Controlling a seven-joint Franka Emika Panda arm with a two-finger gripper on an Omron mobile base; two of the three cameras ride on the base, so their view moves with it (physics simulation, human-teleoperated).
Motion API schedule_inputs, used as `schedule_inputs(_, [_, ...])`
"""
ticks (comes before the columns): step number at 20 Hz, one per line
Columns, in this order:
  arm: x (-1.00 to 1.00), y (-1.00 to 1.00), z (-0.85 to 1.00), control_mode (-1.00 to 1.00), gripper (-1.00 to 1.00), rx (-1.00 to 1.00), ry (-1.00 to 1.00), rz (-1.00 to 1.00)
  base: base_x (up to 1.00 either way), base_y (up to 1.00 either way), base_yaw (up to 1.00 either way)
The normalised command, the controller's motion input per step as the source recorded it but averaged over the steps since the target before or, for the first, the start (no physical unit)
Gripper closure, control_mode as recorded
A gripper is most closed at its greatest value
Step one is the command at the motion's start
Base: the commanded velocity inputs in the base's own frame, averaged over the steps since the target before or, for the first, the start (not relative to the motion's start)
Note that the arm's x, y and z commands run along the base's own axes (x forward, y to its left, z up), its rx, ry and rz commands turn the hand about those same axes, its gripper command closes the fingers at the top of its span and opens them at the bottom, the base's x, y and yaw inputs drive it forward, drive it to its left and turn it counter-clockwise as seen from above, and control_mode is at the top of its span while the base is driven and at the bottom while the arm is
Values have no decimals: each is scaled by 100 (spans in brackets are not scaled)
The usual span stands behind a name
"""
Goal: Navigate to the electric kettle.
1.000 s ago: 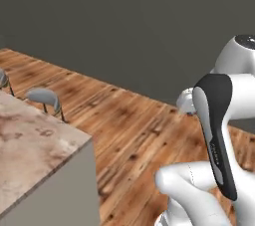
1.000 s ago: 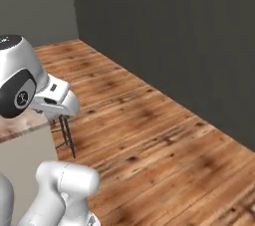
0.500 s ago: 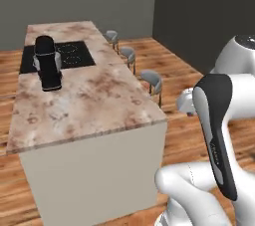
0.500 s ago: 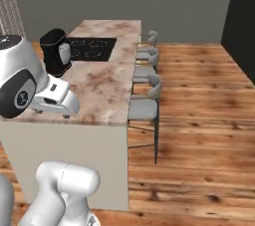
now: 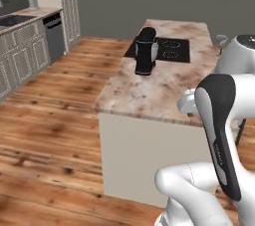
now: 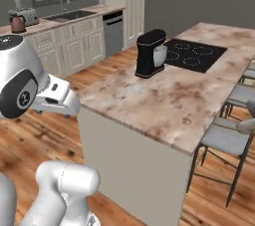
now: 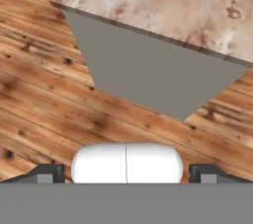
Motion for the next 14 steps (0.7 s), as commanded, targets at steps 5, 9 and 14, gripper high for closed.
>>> schedule_inputs(5, [0,0,0,100,-100,0,0,0,0,91,29])
schedule_inputs(9, [0,0,0,100,-100,0,0,0,0,97,57])
schedule_inputs(14, [0,0,0,100,-100,0,0,0,0,65,82])
